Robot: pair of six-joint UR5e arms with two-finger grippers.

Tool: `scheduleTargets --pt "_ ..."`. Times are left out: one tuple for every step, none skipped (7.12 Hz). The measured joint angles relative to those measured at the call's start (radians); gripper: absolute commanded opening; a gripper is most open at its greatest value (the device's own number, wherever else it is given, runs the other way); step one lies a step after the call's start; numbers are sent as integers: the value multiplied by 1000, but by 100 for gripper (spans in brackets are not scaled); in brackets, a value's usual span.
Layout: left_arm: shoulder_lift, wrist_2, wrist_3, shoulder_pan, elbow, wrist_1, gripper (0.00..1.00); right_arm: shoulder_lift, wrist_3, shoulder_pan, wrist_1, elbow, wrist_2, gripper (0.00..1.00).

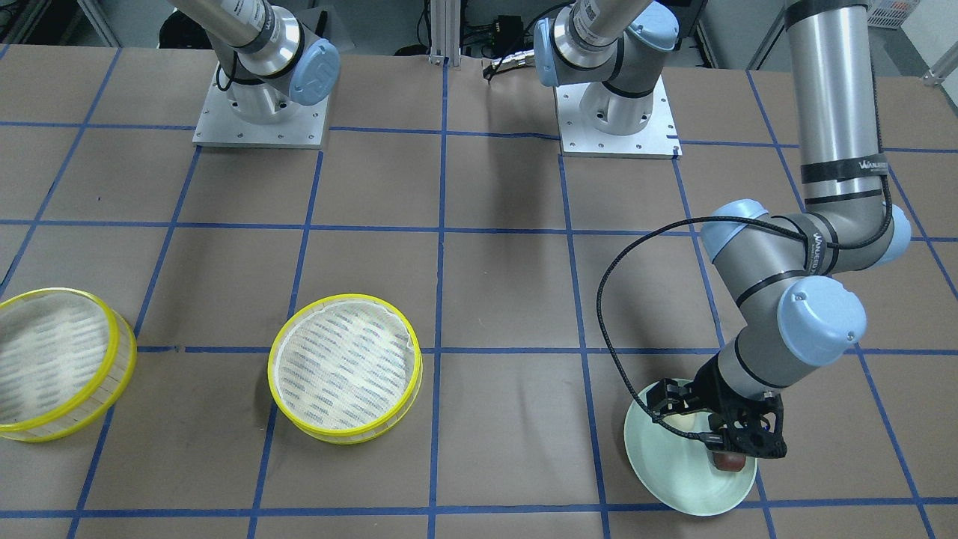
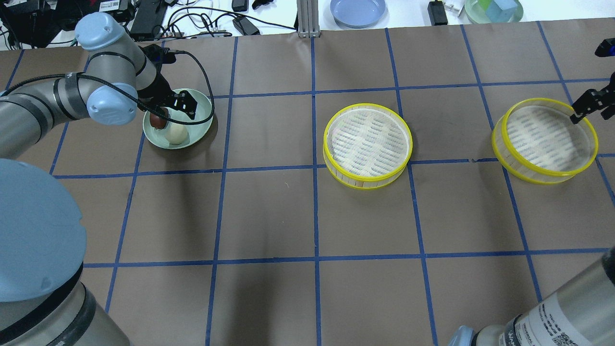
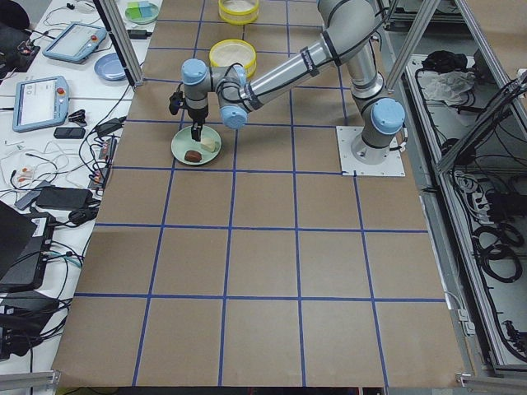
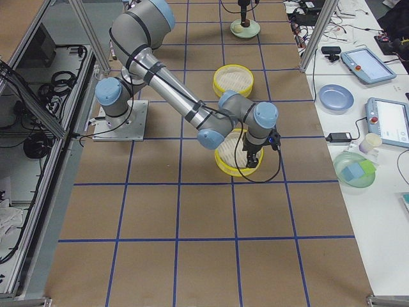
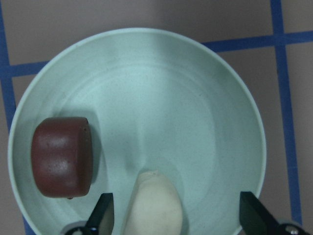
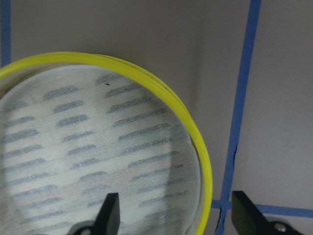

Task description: Stack buns with steamer

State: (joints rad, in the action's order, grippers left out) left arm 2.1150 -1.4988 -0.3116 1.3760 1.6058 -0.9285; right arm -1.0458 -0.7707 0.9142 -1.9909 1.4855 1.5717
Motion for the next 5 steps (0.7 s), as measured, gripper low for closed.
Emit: scheduleTargets --pt "21 -2 -11 0 3 -1 54 14 -15 -13 -19 3 0 74" --pt "32 -5 -15 0 7 -5 12 26 -21 -19 -28 4 2 62" --pt "37 -21 -17 0 15 -8 0 39 -23 -22 -32 5 3 47" --pt "39 -52 -19 0 22 -11 0 47 -25 -22 -33 5 3 44" --pt "39 -72 -18 0 23 -14 0 52 -25 -23 -34 6 4 25"
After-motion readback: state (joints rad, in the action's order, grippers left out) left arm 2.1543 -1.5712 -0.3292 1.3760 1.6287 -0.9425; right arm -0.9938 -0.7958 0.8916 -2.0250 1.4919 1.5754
